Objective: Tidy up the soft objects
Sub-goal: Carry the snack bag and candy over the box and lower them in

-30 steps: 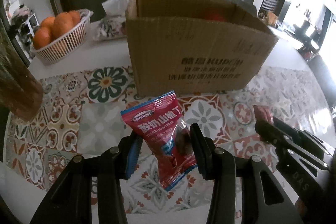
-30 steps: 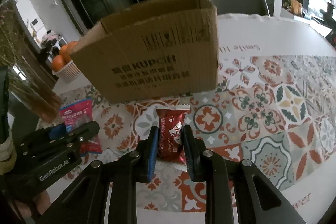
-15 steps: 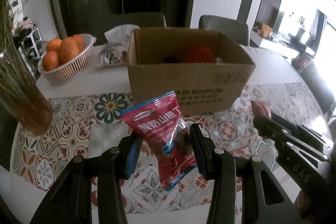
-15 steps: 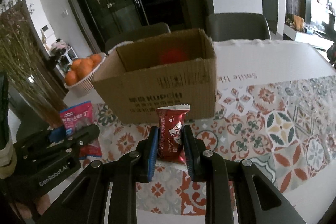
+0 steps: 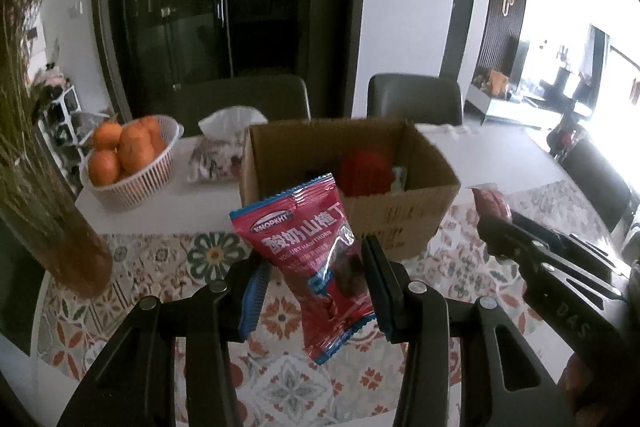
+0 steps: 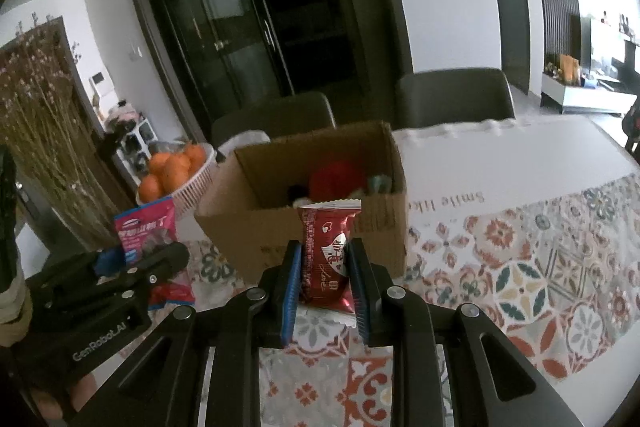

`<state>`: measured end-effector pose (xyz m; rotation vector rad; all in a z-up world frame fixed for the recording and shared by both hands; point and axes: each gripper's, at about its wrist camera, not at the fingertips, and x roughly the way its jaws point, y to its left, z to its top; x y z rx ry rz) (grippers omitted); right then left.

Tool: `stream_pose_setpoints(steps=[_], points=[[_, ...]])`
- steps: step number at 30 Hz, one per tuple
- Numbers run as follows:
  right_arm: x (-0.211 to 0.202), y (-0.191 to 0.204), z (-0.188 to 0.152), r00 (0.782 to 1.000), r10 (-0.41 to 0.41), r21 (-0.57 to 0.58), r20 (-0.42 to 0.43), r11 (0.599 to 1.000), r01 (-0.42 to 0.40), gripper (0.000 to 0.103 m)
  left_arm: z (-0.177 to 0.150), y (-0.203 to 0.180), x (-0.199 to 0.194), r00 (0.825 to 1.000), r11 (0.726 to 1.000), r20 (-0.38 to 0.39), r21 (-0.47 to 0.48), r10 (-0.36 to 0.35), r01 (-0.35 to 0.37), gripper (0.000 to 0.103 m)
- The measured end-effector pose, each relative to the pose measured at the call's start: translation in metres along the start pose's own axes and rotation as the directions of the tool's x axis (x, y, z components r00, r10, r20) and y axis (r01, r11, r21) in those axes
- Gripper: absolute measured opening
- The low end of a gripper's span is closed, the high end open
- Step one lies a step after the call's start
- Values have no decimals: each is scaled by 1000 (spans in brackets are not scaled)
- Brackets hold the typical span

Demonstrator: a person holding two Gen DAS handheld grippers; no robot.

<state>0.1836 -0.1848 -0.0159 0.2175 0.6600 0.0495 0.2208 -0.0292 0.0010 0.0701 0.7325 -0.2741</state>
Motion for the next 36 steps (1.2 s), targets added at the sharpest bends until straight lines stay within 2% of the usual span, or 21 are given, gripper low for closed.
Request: stream_pose_setpoints(steps=[18,36], points=[[-3,5,46,994,44,-14,104,999,-43,25,41,5,0,996,1000,90,0,6,-6,45],[24,4,83,993,25,-37,118,999,-21,25,67,12,35,997,1000,75,11,1,-2,45]])
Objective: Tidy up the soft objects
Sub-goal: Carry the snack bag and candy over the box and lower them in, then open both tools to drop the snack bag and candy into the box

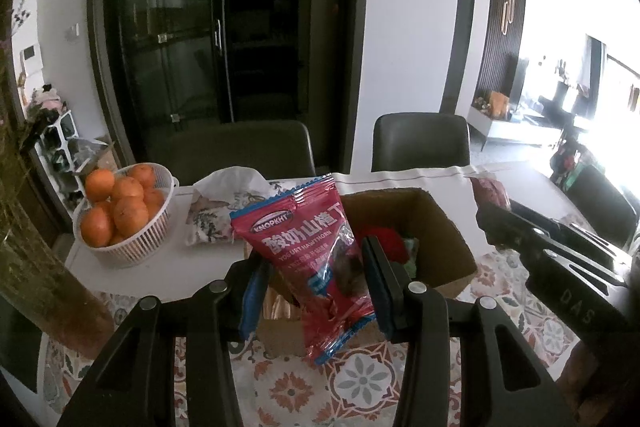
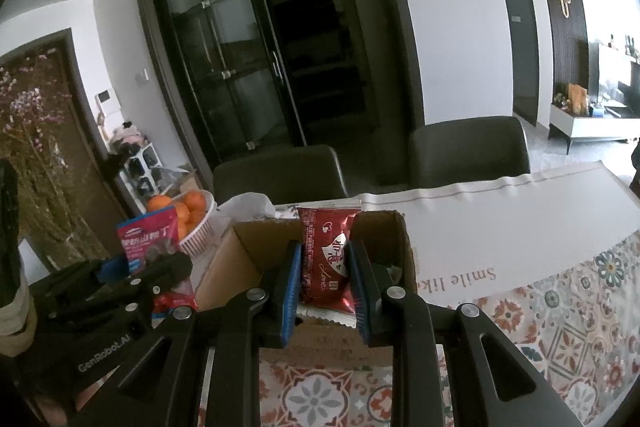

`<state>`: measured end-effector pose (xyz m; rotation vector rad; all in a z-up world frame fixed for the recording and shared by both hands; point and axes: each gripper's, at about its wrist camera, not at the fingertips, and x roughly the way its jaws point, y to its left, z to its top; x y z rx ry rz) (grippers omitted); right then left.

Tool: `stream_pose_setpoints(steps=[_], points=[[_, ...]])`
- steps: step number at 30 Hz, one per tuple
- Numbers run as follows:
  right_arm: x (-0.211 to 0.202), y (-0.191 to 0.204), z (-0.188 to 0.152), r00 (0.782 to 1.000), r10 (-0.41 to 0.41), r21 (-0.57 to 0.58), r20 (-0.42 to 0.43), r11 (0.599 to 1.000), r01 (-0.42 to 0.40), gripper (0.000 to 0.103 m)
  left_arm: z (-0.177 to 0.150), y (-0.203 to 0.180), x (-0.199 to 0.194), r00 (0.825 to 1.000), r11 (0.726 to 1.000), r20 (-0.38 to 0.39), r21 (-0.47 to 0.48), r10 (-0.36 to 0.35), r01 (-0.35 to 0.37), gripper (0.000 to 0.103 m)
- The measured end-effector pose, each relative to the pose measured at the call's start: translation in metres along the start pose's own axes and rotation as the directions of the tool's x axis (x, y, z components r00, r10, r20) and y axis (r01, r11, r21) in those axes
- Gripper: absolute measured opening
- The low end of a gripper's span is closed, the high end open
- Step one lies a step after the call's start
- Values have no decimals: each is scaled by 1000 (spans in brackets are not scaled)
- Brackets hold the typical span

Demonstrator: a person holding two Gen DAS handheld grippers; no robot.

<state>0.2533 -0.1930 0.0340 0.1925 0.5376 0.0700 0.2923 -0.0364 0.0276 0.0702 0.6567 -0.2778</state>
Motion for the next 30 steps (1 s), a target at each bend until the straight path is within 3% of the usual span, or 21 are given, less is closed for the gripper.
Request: stream_pose_setpoints(steps=[14,30], points=[[39,-8,12,997,-31,-18,-75,999,29,25,9,0,42,998,1000,-60,25,8,-7,45],[84,-22,2,980,-71,-31,-186,997,66,25,-1,-4,98,985,997,-172,77,22,-9,45]])
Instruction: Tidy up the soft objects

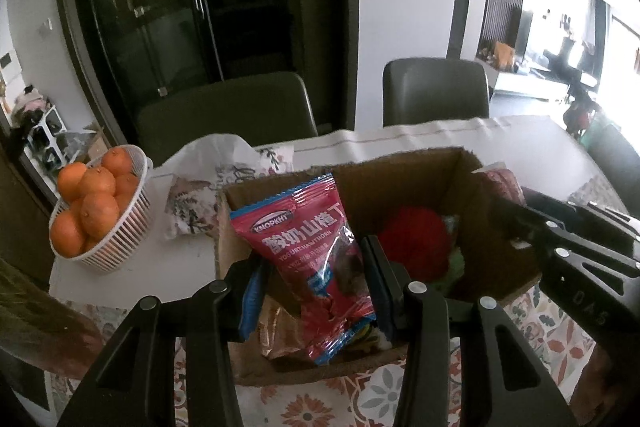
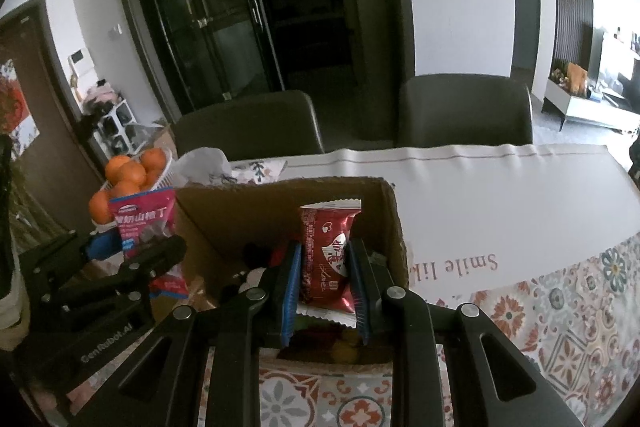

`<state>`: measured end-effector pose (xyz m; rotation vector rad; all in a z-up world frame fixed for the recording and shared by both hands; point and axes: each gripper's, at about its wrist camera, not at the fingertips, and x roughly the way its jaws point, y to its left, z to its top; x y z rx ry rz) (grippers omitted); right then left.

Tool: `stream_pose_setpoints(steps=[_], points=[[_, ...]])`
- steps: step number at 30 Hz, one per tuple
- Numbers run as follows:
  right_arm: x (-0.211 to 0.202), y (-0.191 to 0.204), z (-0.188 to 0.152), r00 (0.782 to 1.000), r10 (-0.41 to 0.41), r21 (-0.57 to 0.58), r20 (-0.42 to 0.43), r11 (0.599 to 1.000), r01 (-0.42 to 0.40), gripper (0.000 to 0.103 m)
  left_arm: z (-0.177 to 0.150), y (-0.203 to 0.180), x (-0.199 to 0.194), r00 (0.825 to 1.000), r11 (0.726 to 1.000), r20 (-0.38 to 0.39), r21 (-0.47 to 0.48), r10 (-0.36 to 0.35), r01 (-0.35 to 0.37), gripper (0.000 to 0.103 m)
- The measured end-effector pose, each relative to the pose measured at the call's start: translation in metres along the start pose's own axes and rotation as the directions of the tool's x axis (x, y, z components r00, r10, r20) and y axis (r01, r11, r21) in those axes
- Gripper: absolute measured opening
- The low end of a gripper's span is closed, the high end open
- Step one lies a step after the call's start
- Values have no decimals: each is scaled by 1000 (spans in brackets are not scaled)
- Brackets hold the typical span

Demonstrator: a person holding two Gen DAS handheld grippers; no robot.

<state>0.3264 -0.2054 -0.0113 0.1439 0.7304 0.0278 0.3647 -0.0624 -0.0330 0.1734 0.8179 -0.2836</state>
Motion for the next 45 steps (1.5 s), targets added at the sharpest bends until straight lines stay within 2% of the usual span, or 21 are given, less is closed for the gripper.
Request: stream_pose_setpoints(steps=[3,4,5,6,12,19,25,35,45], points=[[7,0,-1,1000,-6,-9,-17,1000,5,31,-1,1,9,1000,1000,-30,-2,-1,1,46],[9,-1,-2,1000,-10,-12,-20,1000,10,40,-2,1,10,999,1000,-36,-5,-3,3,47],[11,-2,-2,1000,-12,-13,-25,1000,12,51,-3,1,11,999,1000,-40,-8,-6,5,52],[13,-3,-2,999,-13,-11,-32,1000,12,54,-4,1,11,999,1000,-40,-13,-7,7,60],[12,-4,-5,999,-12,4,-38,1000,12,55,-7,3,-2,1000,999,-28,-35,9,-10,65],[-11,-2,-10,1000,-27,11,-14,1000,27,56,-18,6,-43,998,996,6,-68,55,-55,70],[-53,3,-18,999,-26,26,23,999,25,56,-26,2,-93,994,994,71,-72,88,-82,78],[-127,20,-38,992,-62,9,106,998,61,68,-52,-7,-166,980,993,176,-86,95,-80,85],[-196,24,-71,979,-107,14,176,994,106,79,-84,-25,-231,958,986,243,-93,156,-137,95]])
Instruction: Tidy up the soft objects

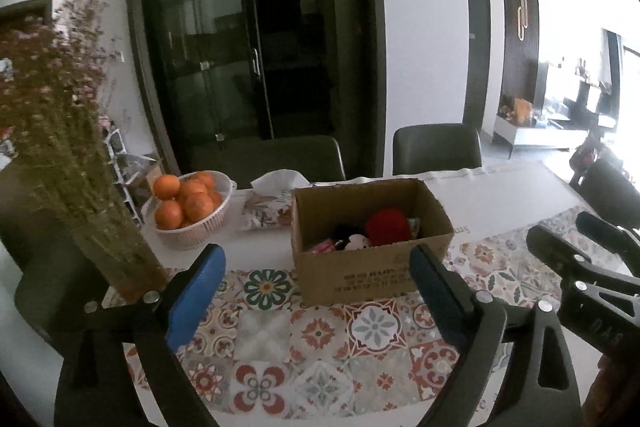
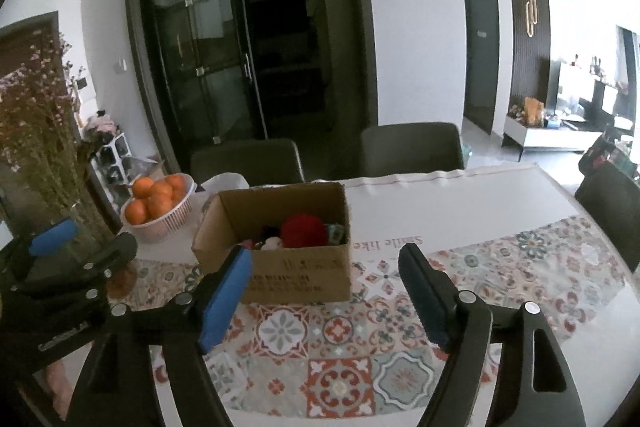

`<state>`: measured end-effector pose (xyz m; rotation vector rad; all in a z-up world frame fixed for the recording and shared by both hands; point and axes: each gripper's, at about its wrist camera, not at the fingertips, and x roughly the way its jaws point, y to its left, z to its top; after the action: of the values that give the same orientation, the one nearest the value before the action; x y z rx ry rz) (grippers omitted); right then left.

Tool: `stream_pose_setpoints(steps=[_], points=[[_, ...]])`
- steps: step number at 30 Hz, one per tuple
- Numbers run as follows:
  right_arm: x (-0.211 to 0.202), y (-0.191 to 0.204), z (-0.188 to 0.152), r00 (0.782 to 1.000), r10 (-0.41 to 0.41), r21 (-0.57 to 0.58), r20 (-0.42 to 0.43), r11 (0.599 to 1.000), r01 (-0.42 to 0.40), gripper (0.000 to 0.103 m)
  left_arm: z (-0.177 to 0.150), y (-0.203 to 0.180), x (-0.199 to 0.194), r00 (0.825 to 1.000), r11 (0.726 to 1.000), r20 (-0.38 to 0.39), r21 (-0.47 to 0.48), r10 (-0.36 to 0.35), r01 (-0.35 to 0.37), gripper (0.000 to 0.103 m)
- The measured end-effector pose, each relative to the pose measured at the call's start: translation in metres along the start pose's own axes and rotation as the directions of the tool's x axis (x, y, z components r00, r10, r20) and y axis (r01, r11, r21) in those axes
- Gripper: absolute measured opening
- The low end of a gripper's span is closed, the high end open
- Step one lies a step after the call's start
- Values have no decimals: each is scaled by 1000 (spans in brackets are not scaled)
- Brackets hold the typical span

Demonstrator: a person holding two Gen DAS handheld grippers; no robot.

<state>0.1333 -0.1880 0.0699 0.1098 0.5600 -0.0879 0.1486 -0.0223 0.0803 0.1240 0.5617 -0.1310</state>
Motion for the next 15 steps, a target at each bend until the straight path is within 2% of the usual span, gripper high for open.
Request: stream_pose_setpoints(steps=[15], points=[[-87,-26,-36,999,-6,-10,38,1000,6,88,-37,-28,-94,997,998,57,-24,51,-50,103]])
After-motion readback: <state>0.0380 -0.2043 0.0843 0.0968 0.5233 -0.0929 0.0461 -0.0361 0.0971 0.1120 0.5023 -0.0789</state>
